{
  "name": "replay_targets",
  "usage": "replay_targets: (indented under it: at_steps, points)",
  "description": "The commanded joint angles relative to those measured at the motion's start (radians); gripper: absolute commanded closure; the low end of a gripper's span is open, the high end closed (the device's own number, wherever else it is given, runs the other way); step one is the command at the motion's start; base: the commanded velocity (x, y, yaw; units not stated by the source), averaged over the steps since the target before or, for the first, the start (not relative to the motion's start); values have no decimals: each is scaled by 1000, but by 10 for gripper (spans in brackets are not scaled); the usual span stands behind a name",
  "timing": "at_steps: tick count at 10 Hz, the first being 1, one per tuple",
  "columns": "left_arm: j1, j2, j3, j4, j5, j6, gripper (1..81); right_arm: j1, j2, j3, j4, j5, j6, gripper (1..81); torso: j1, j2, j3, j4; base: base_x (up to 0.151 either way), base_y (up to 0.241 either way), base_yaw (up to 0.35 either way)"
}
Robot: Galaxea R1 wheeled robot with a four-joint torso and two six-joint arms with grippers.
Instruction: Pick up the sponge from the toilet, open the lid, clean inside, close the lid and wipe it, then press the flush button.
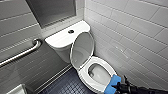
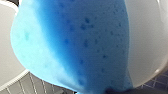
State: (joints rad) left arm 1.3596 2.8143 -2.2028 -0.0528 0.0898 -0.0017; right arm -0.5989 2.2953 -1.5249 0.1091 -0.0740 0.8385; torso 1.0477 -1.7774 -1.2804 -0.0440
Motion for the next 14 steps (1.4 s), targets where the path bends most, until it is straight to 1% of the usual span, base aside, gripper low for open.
replay_targets:
  at_steps: [1,2,3,5,6,8,11,12,14]
  points:
    - [17,10,24,1,93,3,10,207,81,-134,-39,-209,1,811,0,0,0,0,0,0,0]
    - [17,13,17,1,93,3,10,236,142,-199,-63,-263,2,811,0,0,0,0,0,0,0]
    - [17,18,9,1,93,3,10,257,191,-251,-83,-298,2,811,0,0,0,0,0,0,0]
    - [16,25,-5,1,93,3,10,303,247,-308,-106,-340,2,811,0,0,0,0,0,0,0]
    - [16,28,-11,1,93,3,10,352,278,-336,-114,-380,2,811,0,0,0,0,0,0,0]
    - [14,30,-14,1,93,3,10,420,313,-368,-117,-430,4,811,0,0,0,0,0,0,0]
    - [14,33,-20,1,93,3,10,466,335,-386,-123,-460,2,811,0,0,0,0,0,0,0]
    - [14,33,-20,1,93,3,10,477,345,-391,-147,-469,4,811,0,0,0,0,0,0,0]
    - [14,33,-20,-1,93,3,10,501,408,-483,-186,-480,4,811,0,0,0,0,0,0,0]
